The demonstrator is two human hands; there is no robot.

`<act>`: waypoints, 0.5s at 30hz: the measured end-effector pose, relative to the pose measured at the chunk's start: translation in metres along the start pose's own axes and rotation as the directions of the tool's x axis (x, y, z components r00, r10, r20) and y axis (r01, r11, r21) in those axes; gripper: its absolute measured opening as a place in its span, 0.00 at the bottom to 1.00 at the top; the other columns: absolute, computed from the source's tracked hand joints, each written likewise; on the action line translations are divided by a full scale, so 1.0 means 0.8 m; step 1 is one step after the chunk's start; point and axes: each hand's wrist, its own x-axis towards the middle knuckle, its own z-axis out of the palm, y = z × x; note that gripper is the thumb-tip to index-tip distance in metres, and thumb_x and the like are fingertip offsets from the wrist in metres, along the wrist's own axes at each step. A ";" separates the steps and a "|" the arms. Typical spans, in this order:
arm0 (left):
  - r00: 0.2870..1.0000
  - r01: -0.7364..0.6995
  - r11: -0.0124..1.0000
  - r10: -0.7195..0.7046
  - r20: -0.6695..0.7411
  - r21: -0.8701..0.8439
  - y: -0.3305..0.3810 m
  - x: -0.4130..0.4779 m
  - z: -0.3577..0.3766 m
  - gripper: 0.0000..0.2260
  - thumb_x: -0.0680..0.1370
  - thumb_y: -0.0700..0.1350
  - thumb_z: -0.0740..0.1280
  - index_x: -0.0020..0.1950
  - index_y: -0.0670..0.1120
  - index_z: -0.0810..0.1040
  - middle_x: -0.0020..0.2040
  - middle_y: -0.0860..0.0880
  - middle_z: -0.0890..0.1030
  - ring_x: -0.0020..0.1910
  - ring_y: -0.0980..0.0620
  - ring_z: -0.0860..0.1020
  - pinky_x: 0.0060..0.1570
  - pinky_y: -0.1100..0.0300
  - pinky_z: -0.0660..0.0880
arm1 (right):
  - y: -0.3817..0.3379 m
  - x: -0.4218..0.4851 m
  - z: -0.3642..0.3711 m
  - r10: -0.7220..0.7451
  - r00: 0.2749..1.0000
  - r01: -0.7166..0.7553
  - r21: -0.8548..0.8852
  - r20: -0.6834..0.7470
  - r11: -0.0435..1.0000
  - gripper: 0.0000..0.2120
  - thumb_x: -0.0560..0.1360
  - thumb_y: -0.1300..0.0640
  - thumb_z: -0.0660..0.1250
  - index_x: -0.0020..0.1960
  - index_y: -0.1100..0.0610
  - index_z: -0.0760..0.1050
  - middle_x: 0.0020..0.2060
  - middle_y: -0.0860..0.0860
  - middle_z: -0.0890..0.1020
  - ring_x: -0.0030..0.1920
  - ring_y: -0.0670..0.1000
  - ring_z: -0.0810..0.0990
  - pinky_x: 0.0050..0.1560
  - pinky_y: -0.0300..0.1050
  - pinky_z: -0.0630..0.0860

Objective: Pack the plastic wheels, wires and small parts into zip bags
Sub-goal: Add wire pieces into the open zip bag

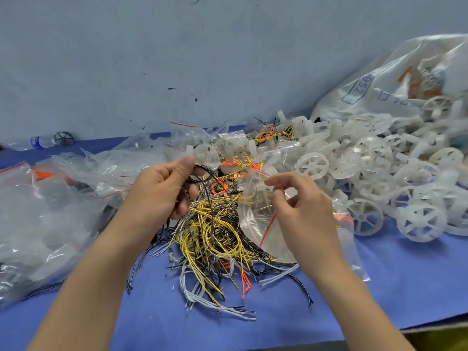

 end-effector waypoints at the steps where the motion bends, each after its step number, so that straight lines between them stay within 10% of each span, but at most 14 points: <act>1: 0.999 -0.011 0.998 0.009 0.041 0.055 0.006 -0.003 -0.001 0.15 0.78 0.56 0.63 0.47 0.47 0.84 0.29 0.50 0.77 0.20 0.56 0.69 0.19 0.68 0.64 | -0.001 -0.002 0.001 -0.009 1.000 0.009 0.005 0.001 1.000 0.10 0.77 0.59 0.65 0.47 0.43 0.79 0.46 0.41 0.79 0.35 0.45 0.77 0.42 0.47 0.74; 7: 0.889 -0.080 0.917 -0.112 0.443 0.391 0.005 -0.013 0.034 0.09 0.83 0.46 0.59 0.54 0.50 0.78 0.34 0.53 0.79 0.22 0.57 0.70 0.20 0.67 0.66 | -0.001 -0.006 0.004 -0.063 0.998 0.064 -0.039 0.014 0.997 0.09 0.77 0.58 0.66 0.48 0.43 0.78 0.45 0.41 0.78 0.35 0.45 0.77 0.40 0.44 0.73; 15: 0.833 0.034 0.975 -0.150 0.533 0.220 -0.027 0.008 0.107 0.21 0.80 0.35 0.56 0.36 0.51 0.81 0.31 0.55 0.79 0.30 0.55 0.75 0.28 0.65 0.71 | -0.005 -0.016 0.010 -0.149 0.985 0.158 -0.112 0.083 0.981 0.07 0.78 0.56 0.66 0.49 0.43 0.77 0.46 0.42 0.76 0.38 0.44 0.74 0.40 0.45 0.70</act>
